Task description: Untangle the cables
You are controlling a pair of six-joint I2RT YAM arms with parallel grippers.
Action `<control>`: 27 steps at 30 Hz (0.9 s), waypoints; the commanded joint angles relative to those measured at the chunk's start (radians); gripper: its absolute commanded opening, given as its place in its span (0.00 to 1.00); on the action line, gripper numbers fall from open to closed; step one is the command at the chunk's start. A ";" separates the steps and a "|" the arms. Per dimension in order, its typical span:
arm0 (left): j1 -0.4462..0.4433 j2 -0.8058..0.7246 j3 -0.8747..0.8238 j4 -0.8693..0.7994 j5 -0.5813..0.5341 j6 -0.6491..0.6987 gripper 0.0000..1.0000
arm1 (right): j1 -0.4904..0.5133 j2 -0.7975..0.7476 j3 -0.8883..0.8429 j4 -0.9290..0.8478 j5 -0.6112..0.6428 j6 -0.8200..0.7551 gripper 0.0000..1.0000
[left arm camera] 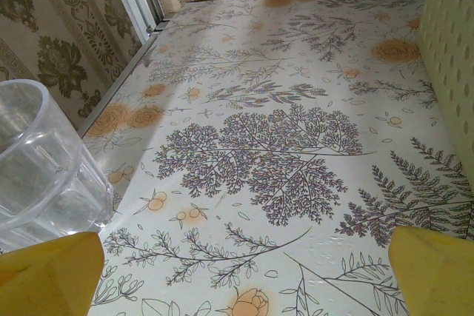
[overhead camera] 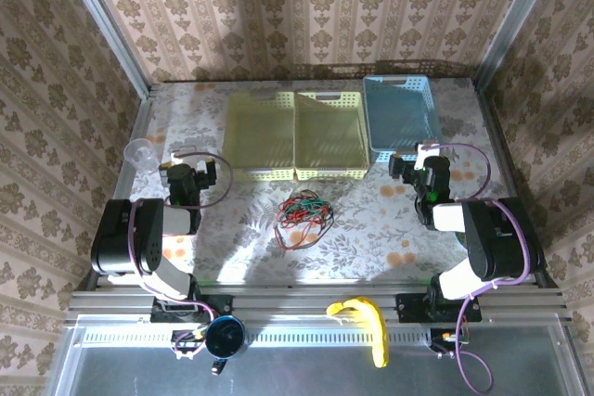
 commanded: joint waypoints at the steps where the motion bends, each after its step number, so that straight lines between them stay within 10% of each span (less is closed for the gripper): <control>1: -0.003 0.006 0.007 0.029 -0.005 0.013 1.00 | 0.004 0.004 0.006 0.019 0.009 -0.009 1.00; 5: -0.018 -0.058 0.005 -0.022 -0.013 0.028 1.00 | 0.004 0.004 0.005 0.020 0.009 -0.008 1.00; 9: -0.027 -0.251 0.214 -0.585 -0.119 -0.087 1.00 | 0.004 0.004 0.007 0.020 0.009 -0.008 1.00; 13: -0.086 -0.351 0.189 -0.603 -0.297 -0.175 1.00 | 0.003 0.004 0.006 0.019 0.007 -0.008 1.00; 18: -0.211 -0.479 0.188 -0.821 -0.233 -0.387 1.00 | -0.004 -0.011 0.021 -0.013 -0.006 -0.002 1.00; 27: -0.624 -0.456 0.200 -0.880 0.031 -0.313 1.00 | 0.062 -0.412 0.306 -0.894 0.280 0.236 0.86</control>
